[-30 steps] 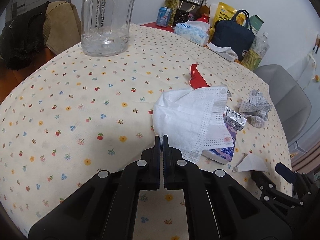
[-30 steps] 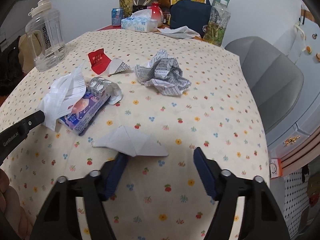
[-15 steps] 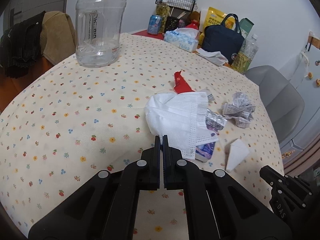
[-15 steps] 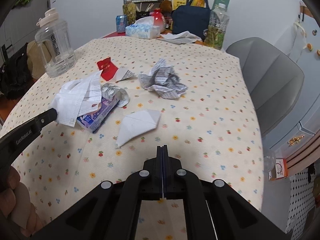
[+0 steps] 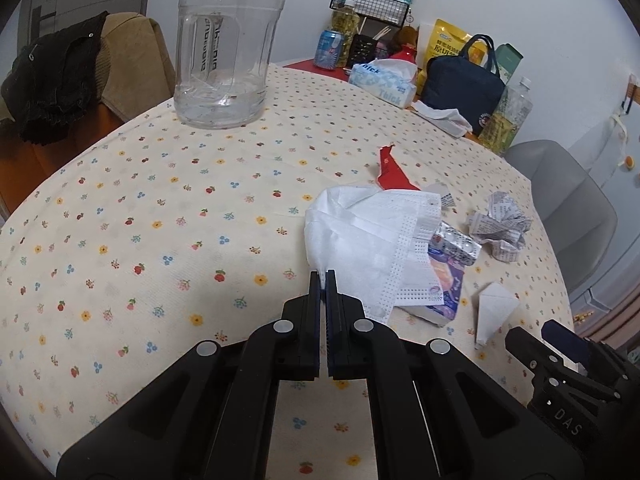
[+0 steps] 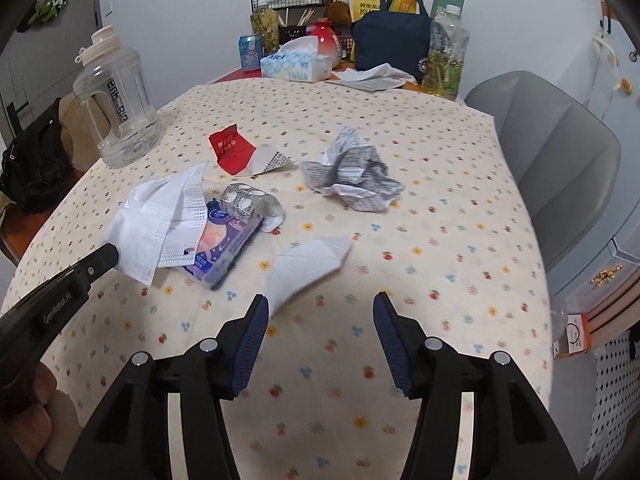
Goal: Collect trash
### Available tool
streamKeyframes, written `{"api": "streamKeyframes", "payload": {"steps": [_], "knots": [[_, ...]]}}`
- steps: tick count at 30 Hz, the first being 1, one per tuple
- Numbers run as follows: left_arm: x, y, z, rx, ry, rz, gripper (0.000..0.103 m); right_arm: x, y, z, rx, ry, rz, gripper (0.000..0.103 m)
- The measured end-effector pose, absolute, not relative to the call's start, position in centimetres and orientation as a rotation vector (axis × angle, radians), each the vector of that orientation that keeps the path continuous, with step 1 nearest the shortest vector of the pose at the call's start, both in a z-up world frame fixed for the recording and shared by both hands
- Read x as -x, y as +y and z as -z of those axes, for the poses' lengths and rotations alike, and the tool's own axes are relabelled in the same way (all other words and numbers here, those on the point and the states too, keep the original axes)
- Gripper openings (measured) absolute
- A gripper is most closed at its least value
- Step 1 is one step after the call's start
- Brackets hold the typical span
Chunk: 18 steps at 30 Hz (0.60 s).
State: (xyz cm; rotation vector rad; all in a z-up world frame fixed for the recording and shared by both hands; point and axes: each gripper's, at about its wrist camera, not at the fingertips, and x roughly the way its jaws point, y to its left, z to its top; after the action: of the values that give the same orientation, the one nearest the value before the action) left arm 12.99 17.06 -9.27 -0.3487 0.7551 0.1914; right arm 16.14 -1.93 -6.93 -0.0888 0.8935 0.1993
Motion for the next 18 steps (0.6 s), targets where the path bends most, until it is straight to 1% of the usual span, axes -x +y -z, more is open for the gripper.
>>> {"api": "streamKeyframes", "payload": {"steps": [9,11,12,13,15,16,18], "knots": [[-14.4,17.7,10.6,0.356,0.801,-0.206,0.003,-18.0,-0.1,8.4,0.097,0.927,-0.221,0.053],[-14.8,17.6,10.7,0.356,0.812,-0.209,0.003,-18.2,0.3,8.5,0.106,0.924,-0.222,0.05],[-14.9,17.5,10.8,0.353,0.816,-0.21,0.003,-18.4,0.4,8.7,0.105,0.932,-0.226,0.043],[-15.0,17.4,10.8,0.349,0.819,-0.21,0.003,-18.6,0.6,9.0,0.103,0.943,-0.231,0.033],[-15.1,17.2,10.8,0.345,0.822,-0.211,0.003,-18.8,0.8,9.2,0.103,0.948,-0.245,0.018],[-15.1,17.2,10.8,0.344,0.823,-0.212,0.003,-18.8,1.0,9.1,0.107,0.951,-0.254,0.008],[-15.2,17.2,10.8,0.343,0.823,-0.213,0.003,-18.6,1.1,9.0,0.112,0.951,-0.267,0.005]]}}
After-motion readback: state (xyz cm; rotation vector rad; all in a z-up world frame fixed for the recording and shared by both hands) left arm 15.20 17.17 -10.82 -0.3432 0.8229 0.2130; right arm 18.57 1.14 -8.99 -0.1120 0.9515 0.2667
